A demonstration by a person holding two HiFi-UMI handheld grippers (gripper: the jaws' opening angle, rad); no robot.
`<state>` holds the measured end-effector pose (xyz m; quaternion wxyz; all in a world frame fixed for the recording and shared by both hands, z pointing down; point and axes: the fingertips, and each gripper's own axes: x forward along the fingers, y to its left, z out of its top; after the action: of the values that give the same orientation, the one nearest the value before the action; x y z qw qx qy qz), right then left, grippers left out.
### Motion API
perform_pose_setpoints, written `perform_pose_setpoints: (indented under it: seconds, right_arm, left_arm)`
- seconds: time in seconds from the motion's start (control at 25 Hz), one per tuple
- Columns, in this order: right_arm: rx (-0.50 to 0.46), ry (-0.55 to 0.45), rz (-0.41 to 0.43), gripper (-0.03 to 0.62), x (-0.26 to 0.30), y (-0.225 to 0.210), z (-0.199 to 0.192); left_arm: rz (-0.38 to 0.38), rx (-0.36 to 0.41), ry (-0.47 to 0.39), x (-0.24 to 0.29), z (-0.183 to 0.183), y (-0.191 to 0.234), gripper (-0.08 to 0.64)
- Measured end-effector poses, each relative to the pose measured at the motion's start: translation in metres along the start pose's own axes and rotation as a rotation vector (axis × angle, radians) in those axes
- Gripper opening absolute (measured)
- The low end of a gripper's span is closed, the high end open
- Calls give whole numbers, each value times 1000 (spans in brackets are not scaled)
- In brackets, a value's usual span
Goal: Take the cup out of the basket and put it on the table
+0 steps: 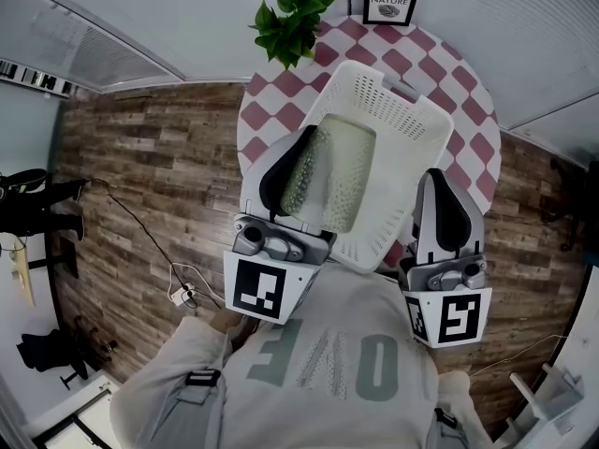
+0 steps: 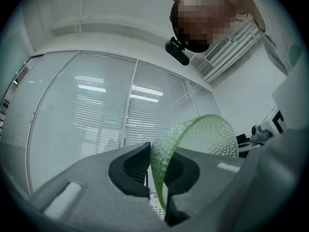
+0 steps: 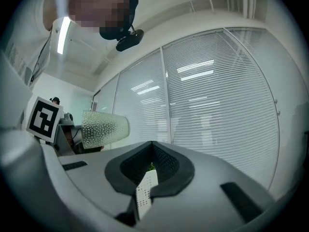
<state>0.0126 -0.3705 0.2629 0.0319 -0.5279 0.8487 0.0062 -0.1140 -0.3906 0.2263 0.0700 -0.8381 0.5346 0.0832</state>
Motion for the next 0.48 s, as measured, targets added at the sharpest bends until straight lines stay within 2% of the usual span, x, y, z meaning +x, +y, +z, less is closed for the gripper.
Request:
perform_pose_setpoints:
  seconds: [0.2,0.48]
  right_arm:
    - [0,6,-1,9,2,0,-3]
    - [-5,10,-2,9,5,0,-4]
  left_arm:
    - [7,29,7,0,-2,3,21]
    - [-12,-9,45,4,-13,5,21]
